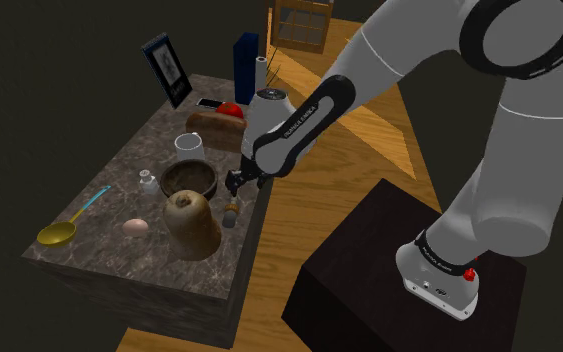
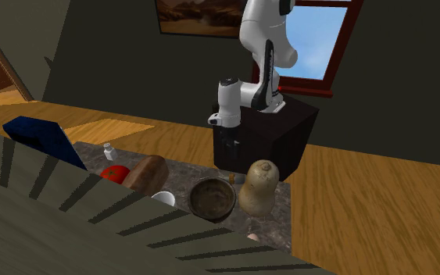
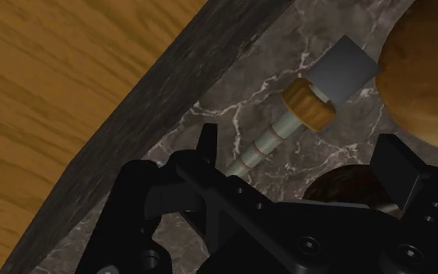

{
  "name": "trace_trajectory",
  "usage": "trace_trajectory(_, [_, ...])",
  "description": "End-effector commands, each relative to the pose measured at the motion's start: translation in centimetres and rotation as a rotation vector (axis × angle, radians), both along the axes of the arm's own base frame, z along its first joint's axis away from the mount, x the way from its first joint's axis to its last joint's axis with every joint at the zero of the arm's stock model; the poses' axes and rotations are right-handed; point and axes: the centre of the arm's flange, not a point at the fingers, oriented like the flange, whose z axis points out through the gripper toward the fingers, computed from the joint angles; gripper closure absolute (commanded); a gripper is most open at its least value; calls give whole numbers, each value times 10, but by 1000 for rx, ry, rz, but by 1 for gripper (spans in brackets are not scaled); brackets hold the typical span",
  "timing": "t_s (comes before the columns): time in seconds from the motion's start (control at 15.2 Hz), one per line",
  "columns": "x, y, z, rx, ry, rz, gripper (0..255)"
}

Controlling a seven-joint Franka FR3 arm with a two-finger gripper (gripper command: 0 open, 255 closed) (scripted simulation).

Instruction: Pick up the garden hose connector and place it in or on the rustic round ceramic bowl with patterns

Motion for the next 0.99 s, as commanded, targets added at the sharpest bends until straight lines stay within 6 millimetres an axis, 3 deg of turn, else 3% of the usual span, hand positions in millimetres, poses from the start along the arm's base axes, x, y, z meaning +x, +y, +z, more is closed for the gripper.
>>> trace_trajectory(0.0, [12, 14, -22, 9, -4, -15, 0])
trace_trajectory(0.2, [30, 29, -46, 21, -8, -34, 0])
trace_trajectory(0.66, [33, 35, -83, 21, -8, -34, 0])
trace_trajectory(0.92, [33, 36, -85, 21, -8, -34, 0])
